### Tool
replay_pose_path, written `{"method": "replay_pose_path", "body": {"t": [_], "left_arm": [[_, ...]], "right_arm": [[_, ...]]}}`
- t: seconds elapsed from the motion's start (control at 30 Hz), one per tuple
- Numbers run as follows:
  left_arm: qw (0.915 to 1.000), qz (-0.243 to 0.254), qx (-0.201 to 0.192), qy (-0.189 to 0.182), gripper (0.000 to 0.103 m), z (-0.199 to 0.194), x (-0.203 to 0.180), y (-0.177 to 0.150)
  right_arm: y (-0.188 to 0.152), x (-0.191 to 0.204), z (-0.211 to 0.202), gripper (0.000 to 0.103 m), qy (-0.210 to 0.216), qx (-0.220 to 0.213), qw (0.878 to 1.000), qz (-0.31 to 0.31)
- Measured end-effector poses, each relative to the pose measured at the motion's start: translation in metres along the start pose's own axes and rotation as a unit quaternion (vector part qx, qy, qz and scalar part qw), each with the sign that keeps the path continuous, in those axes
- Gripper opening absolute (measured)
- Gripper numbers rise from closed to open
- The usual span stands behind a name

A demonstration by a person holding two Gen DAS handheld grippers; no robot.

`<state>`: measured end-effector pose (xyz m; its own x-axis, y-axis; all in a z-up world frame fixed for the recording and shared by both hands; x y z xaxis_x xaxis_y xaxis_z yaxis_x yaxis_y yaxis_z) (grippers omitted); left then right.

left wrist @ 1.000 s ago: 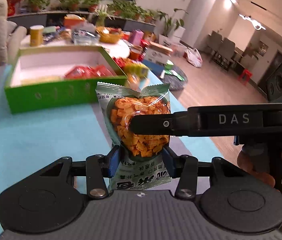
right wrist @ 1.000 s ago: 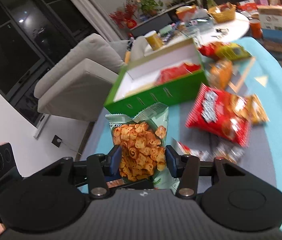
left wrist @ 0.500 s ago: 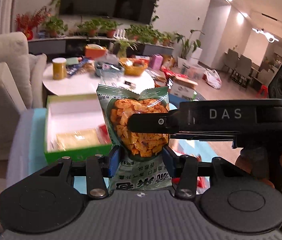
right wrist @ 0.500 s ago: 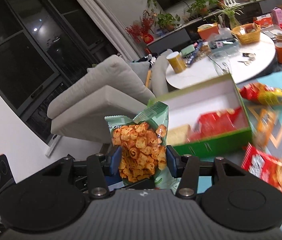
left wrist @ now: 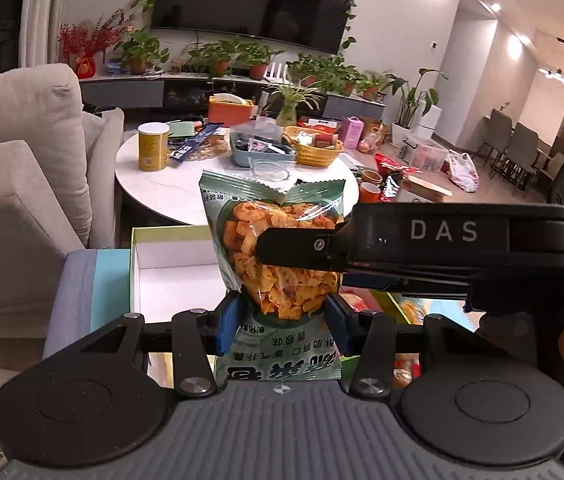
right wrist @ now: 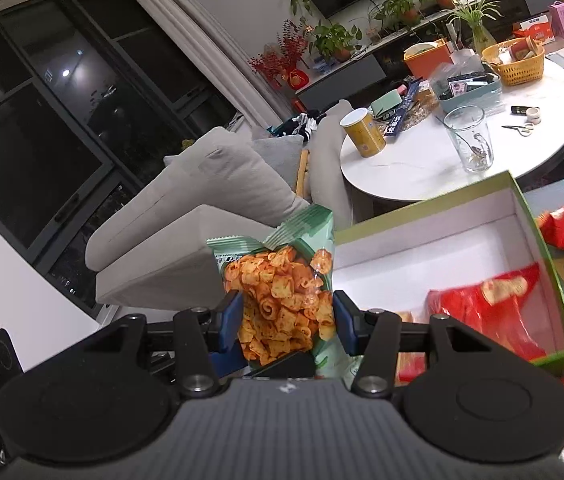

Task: Organize snacks
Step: 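Lower the green cracker bag into the green box and open the left tool, then grasp the red chip bag with the left tool while the right tool grips it too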

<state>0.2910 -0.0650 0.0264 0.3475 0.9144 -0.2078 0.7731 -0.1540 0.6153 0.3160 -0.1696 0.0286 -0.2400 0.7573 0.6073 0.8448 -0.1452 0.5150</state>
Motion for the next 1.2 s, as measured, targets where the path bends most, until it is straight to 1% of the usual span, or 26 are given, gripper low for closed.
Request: {"method": "replay_pose_path", "body": {"t": [0.1, 0.23, 0.43, 0.5, 0.53, 0.57, 0.6, 0.63, 0.67, 0.8, 0.93, 1.03, 1.07, 1.2], "left_arm": [[1.0, 0.0, 0.005, 0.005, 0.043, 0.014, 0.011, 0.009], [0.9998, 0.002, 0.012, 0.019, 0.043, 0.032, 0.024, 0.013], [0.9989, -0.018, 0.013, 0.041, 0.043, 0.055, 0.047, 0.015], [0.9983, -0.026, 0.017, 0.049, 0.043, 0.063, 0.054, 0.015], [0.9974, -0.036, 0.021, 0.059, 0.044, 0.068, 0.059, 0.014], [0.9959, -0.044, 0.025, 0.075, 0.044, 0.072, 0.065, 0.012], [0.994, -0.049, 0.032, 0.093, 0.044, 0.077, 0.07, 0.01], [0.9919, -0.052, 0.042, 0.108, 0.044, 0.082, 0.076, 0.006], [0.991, -0.054, 0.047, 0.113, 0.044, 0.084, 0.08, 0.002], [0.9922, -0.069, 0.051, 0.09, 0.044, 0.083, 0.086, -0.009], [0.9923, -0.057, 0.041, 0.102, 0.044, 0.072, 0.078, -0.013], [0.9937, -0.055, 0.034, 0.091, 0.044, 0.06, 0.069, -0.012], [0.9939, -0.057, 0.034, 0.088, 0.045, 0.057, 0.066, -0.013], [0.9948, -0.053, 0.029, 0.081, 0.047, 0.042, 0.054, -0.02]], "right_arm": [[0.008, -0.006, 0.013, 0.066, 0.004, 0.004, 1.0, 0.006], [0.015, -0.015, 0.033, 0.066, 0.009, 0.016, 1.0, 0.018], [0.019, -0.022, 0.063, 0.066, 0.006, 0.041, 0.999, 0.027], [0.02, -0.025, 0.074, 0.066, -0.001, 0.053, 0.998, 0.032], [0.021, -0.028, 0.08, 0.066, -0.007, 0.054, 0.998, 0.034], [0.023, -0.032, 0.084, 0.067, -0.024, 0.053, 0.998, 0.035], [0.024, -0.039, 0.086, 0.068, -0.055, 0.047, 0.997, 0.038], [0.025, -0.046, 0.085, 0.069, -0.084, 0.039, 0.995, 0.04], [0.025, -0.051, 0.081, 0.07, -0.097, 0.033, 0.994, 0.039], [0.016, -0.056, 0.063, 0.07, -0.093, 0.031, 0.994, 0.037], [0.006, -0.053, 0.045, 0.07, -0.118, 0.028, 0.993, 0.012], [-0.002, -0.051, 0.03, 0.072, -0.123, 0.032, 0.992, -0.004], [0.001, -0.054, 0.03, 0.072, -0.127, 0.033, 0.991, -0.008], [-0.007, -0.073, 0.004, 0.073, -0.169, 0.024, 0.985, -0.013]]}}
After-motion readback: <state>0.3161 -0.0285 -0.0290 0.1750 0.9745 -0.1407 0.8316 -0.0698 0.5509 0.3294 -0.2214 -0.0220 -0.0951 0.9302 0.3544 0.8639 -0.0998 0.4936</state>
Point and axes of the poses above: each gripper's, at about its wrist camera, not at the fingertips, and z roughly the way its jaws point, x to its left, y to its top, the point moved 8 cm from there along z, roughly the way its jaws point, and after that the axes turned 15 degrees about x, right-handed, at the moved point
